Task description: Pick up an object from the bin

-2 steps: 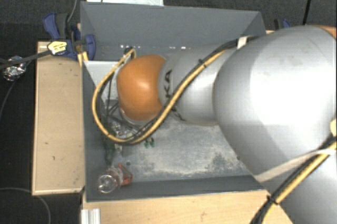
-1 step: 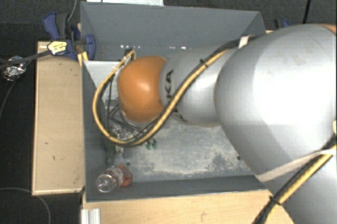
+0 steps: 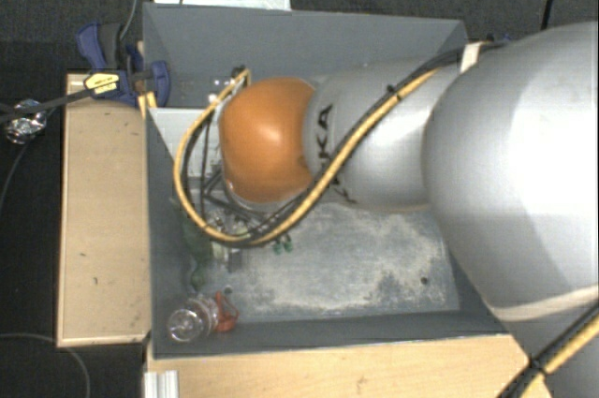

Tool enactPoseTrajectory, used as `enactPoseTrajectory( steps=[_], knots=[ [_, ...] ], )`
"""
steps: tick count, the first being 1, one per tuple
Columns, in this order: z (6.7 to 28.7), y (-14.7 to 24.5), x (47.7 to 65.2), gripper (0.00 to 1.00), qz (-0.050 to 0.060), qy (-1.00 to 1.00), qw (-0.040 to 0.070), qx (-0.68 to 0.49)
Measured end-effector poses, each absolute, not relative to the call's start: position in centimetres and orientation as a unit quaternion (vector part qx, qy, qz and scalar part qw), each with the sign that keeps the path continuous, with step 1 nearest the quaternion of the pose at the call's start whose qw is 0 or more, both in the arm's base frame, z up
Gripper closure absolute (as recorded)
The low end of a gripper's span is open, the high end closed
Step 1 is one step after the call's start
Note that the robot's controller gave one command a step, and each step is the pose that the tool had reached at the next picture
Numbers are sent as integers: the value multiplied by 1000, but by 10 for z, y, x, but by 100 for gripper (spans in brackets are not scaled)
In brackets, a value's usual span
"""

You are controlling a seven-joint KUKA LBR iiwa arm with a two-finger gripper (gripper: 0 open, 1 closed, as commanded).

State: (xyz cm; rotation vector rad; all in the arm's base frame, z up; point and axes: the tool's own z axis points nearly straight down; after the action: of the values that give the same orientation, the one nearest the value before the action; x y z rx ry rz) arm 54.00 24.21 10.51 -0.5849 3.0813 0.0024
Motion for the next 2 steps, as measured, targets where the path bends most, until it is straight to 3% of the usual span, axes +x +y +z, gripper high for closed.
enactPoseTrajectory(
  steps=[1, 2],
  knots=[
    [112, 226, 548, 0, 2, 984, 6, -178],
    [102, 221, 550, 100, 2, 985, 6, -173]
  ],
)
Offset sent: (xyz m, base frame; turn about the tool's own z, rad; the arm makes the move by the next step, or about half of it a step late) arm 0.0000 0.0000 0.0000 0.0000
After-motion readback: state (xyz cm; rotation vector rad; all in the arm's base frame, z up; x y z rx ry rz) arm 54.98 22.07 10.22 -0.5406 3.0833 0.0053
